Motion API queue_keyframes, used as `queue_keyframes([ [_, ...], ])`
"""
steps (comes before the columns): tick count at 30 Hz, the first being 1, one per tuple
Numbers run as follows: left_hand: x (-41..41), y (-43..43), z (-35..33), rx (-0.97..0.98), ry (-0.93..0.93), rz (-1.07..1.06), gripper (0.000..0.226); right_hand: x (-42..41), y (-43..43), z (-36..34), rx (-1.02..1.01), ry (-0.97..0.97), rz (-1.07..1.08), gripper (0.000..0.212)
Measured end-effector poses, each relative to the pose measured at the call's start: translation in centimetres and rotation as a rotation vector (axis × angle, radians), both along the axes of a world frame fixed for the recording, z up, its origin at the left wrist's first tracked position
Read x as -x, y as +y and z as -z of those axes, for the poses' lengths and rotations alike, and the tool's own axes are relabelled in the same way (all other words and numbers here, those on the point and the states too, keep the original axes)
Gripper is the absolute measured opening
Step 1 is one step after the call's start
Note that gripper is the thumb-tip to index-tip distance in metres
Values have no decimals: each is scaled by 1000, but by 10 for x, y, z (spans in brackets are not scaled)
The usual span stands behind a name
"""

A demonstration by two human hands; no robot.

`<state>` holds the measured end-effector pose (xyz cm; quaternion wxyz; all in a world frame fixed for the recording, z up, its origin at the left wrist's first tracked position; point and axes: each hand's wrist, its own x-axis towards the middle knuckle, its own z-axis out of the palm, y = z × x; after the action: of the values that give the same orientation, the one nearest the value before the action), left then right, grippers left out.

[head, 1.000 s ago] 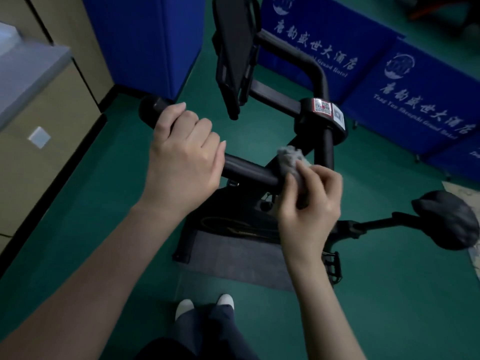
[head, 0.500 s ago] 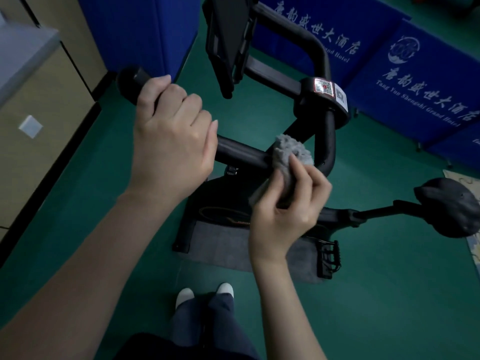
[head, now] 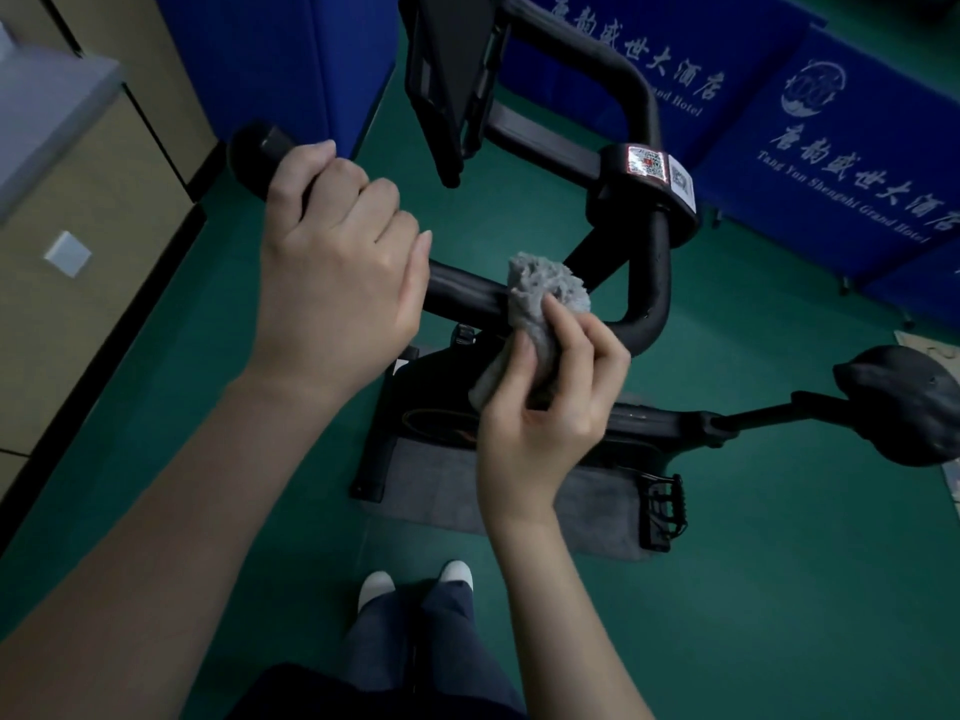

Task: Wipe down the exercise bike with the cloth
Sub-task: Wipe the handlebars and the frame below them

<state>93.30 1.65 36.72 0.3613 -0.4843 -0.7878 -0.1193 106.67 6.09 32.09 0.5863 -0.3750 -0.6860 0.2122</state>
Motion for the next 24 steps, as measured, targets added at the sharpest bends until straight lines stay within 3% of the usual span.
queue_keyframes([
  [6,0,1,0,-6,5,0,42,-34,-32,8,300,35,-140,23],
  [10,1,1,0,3,2,0,41,-30,-33,14,859,178,-96,43],
  [13,0,1,1,19,1,0,41,-19,-9,11,1186,463,-182,49],
  [17,1,1,1,3,26,6,39,-3,6,2,1271,634,-388,16],
  [24,3,0,2,-2,32,11,38,15,-9,-5,1337,760,-521,9],
])
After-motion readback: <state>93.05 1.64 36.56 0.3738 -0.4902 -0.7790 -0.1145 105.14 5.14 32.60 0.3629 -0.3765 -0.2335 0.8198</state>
